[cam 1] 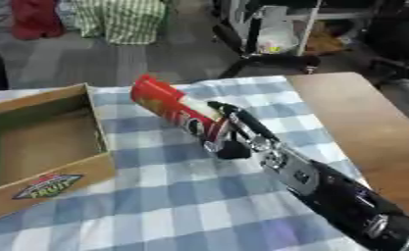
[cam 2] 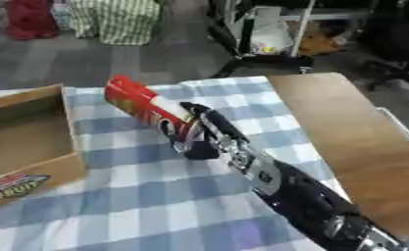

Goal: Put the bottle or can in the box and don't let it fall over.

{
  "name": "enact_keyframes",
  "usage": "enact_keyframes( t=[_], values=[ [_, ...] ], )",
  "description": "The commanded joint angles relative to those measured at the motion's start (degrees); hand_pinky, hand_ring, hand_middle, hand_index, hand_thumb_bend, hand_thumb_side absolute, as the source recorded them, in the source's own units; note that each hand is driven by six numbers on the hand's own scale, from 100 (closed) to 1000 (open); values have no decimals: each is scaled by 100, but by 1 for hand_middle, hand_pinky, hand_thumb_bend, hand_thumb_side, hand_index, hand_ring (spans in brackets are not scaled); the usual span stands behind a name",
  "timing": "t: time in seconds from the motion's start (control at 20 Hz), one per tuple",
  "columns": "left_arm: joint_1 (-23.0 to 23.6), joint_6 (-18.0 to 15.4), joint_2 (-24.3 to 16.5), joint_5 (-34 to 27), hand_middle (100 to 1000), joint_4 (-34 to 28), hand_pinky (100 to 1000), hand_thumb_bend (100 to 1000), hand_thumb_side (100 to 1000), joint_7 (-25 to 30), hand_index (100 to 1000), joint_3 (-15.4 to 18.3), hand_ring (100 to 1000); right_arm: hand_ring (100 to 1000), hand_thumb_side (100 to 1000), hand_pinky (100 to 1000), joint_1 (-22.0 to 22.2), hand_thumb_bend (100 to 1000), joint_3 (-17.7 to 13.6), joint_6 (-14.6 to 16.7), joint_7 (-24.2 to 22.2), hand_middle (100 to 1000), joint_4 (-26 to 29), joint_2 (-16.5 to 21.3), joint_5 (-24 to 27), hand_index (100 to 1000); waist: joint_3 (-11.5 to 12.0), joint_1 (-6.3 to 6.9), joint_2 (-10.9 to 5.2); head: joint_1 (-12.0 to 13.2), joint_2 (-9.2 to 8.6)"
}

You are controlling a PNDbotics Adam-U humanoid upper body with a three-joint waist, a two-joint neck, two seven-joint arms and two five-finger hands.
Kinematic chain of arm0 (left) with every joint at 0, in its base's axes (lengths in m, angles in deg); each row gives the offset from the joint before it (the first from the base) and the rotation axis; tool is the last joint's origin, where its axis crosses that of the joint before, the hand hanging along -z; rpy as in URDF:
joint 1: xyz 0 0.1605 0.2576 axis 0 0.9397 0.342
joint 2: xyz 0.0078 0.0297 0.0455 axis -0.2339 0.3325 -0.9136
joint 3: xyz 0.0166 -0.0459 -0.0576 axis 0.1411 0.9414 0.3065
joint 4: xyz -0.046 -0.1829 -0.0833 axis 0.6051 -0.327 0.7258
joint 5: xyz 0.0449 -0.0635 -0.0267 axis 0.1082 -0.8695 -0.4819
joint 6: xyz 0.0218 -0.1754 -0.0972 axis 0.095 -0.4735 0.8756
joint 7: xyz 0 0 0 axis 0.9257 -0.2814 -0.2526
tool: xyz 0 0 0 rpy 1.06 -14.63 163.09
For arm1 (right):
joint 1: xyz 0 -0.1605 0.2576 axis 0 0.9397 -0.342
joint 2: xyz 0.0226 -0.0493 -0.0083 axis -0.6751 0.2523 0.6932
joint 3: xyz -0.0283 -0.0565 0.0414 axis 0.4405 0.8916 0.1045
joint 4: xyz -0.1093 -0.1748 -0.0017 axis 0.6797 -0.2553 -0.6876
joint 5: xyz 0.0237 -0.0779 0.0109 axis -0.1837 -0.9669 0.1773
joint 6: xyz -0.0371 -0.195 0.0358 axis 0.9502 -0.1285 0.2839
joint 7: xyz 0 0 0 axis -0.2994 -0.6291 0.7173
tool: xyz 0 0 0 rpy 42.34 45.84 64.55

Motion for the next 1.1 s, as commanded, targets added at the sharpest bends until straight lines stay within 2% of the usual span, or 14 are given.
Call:
enact_keyframes(
  t=[0.05, 0.25, 0.3, 0.35, 0.45, 0.7, 0.95, 1.1],
  values=[
    [-38, -11, -59, 24, 694, -137, 915, 274, 936, -46, 900, 74, 721, 461, 111, 281, -13, 100, -208, -99, 63, 316, 567, 449, 379, 844, 1, 44, -70, 10, 1],
    [-60, -20, -79, 15, 694, -180, 914, 278, 931, -68, 900, 81, 720, 465, 114, 287, 4, 100, -270, -110, 0, 328, 1188, 786, 600, 852, 100, -15, -99, -37, -28],
    [-78, -20, -83, 10, 694, -188, 914, 279, 929, -65, 900, 74, 721, 466, 172, 289, -16, 100, -274, -98, -46, 328, 1327, 846, 627, 856, 154, -41, -107, -64, -27],
    [-103, -23, -88, 19, 694, -201, 913, 281, 927, -62, 900, 70, 720, 466, 115, 289, -38, 100, -275, -84, -103, 330, 1443, 890, 652, 856, 212, -67, -116, -94, -27],
    [-170, -33, -98, -32, 694, -244, 911, 282, 921, -58, 900, 55, 720, 470, 127, 296, -91, 100, -259, -76, -243, 337, 1584, 934, 679, 859, 355, -126, -131, -154, -26],
    [-384, -46, -116, -181, 695, -386, 903, 291, 907, -48, 900, 28, 718, 483, 127, 319, -275, 100, -168, -22, -719, 366, 1505, 896, 544, 879, 803, -275, -157, -241, 25],
    [-646, -59, -80, -318, 696, -544, 898, 298, 895, -55, 901, 17, 717, 504, 129, 354, -472, 100, -78, 218, -1300, 408, 1253, 839, 316, 896, 1328, -399, -126, -330, 147],
    [-723, -57, -64, -362, 696, -600, 897, 299, 892, -71, 901, 29, 717, 512, 135, 371, -585, 100, -17, 316, -1655, 424, 1111, 760, 195, 902, 1501, -444, -96, -374, 233]
  ],
)
